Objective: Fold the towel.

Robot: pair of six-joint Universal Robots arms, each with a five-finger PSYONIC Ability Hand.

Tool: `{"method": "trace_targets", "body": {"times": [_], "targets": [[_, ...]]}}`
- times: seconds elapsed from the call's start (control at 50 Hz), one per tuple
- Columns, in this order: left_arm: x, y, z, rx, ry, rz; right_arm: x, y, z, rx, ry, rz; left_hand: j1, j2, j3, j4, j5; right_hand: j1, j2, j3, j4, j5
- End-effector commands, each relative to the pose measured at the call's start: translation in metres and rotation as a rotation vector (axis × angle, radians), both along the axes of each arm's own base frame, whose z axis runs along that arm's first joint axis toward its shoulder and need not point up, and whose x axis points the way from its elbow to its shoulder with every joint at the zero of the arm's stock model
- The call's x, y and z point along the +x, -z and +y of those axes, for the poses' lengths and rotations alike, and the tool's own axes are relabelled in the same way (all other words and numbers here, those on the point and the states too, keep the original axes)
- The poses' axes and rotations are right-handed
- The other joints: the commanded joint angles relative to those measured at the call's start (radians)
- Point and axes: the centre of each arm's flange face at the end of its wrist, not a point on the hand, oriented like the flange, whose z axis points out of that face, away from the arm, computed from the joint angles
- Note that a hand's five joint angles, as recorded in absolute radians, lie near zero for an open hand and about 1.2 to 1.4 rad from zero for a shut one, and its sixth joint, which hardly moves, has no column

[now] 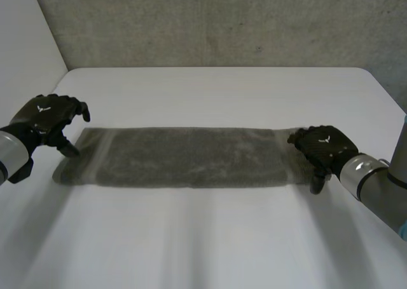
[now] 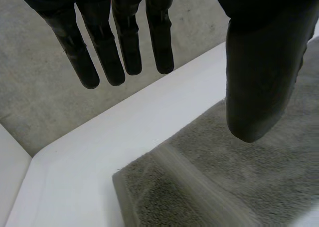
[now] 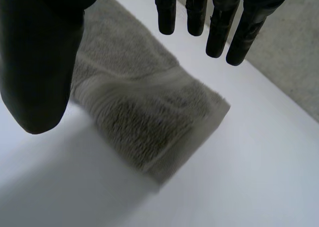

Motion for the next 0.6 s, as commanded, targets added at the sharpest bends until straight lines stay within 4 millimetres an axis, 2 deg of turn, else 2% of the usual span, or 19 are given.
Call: {"method": "trace_targets", "body": {"times": [0.02, 0.14, 0.18, 0.36, 0.4, 0.42, 0.44, 0.52, 0.56, 0.58, 0.6], "targets": [[-0.003, 0.007, 0.008, 0.015, 0.007, 0.002, -0.007, 0.026, -0.012, -0.004, 0.000, -0.017, -0.034, -0.039, -0.045, -0.049, -0.008, 0.199, 0.199, 0.197, 0.189, 0.201], [-0.003, 0.009, 0.008, 0.020, 0.007, 0.002, -0.006, 0.036, -0.017, -0.001, -0.004, -0.008, -0.034, -0.039, -0.045, -0.049, -0.008, 0.320, 0.320, 0.318, 0.310, 0.322], [-0.003, 0.009, 0.008, 0.020, 0.007, 0.002, -0.007, 0.043, -0.021, 0.005, -0.002, -0.008, -0.034, -0.039, -0.045, -0.049, -0.008, 0.460, 0.460, 0.458, 0.450, 0.462], [-0.003, 0.008, 0.008, 0.014, 0.007, 0.002, -0.006, 0.052, -0.028, 0.006, 0.000, -0.004, -0.034, -0.039, -0.045, -0.049, -0.008, 0.596, 0.596, 0.594, 0.586, 0.598], [-0.002, 0.009, 0.008, 0.017, 0.006, 0.002, -0.009, 0.051, -0.032, -0.003, 0.009, -0.006, -0.034, -0.039, -0.045, -0.049, -0.008, 0.947, 0.947, 0.944, 0.936, 0.948], [-0.002, 0.009, 0.008, 0.017, 0.006, 0.002, -0.009, 0.051, -0.032, -0.003, 0.009, -0.006, -0.034, -0.039, -0.045, -0.049, -0.008, 0.949, 0.948, 0.946, 0.938, 0.950], [-0.002, 0.009, 0.008, 0.015, 0.006, 0.002, -0.014, 0.047, -0.036, -0.013, 0.024, -0.008, -0.034, -0.039, -0.045, -0.049, -0.008, 1.134, 1.133, 1.131, 1.123, 1.135], [-0.001, 0.009, 0.007, 0.015, 0.002, 0.002, -0.026, 0.041, -0.044, -0.030, 0.060, -0.010, -0.034, -0.039, -0.045, -0.049, -0.008, 1.135, 1.135, 1.133, 1.125, 1.137], [-0.001, 0.009, 0.007, 0.014, 0.001, 0.002, -0.044, 0.036, -0.053, -0.044, 0.108, -0.008, -0.034, -0.039, -0.045, -0.049, -0.008, 1.135, 1.135, 1.133, 1.125, 1.137], [-0.001, 0.009, 0.007, 0.014, 0.001, 0.002, -0.044, 0.036, -0.053, -0.044, 0.109, -0.008, -0.034, -0.039, -0.045, -0.049, -0.008, 1.135, 1.135, 1.133, 1.125, 1.137], [0.000, 0.008, 0.007, 0.012, -0.001, 0.002, -0.056, 0.034, -0.059, -0.053, 0.141, -0.001, -0.034, -0.039, -0.045, -0.049, -0.008, 1.135, 1.135, 1.133, 1.125, 1.137]]}}
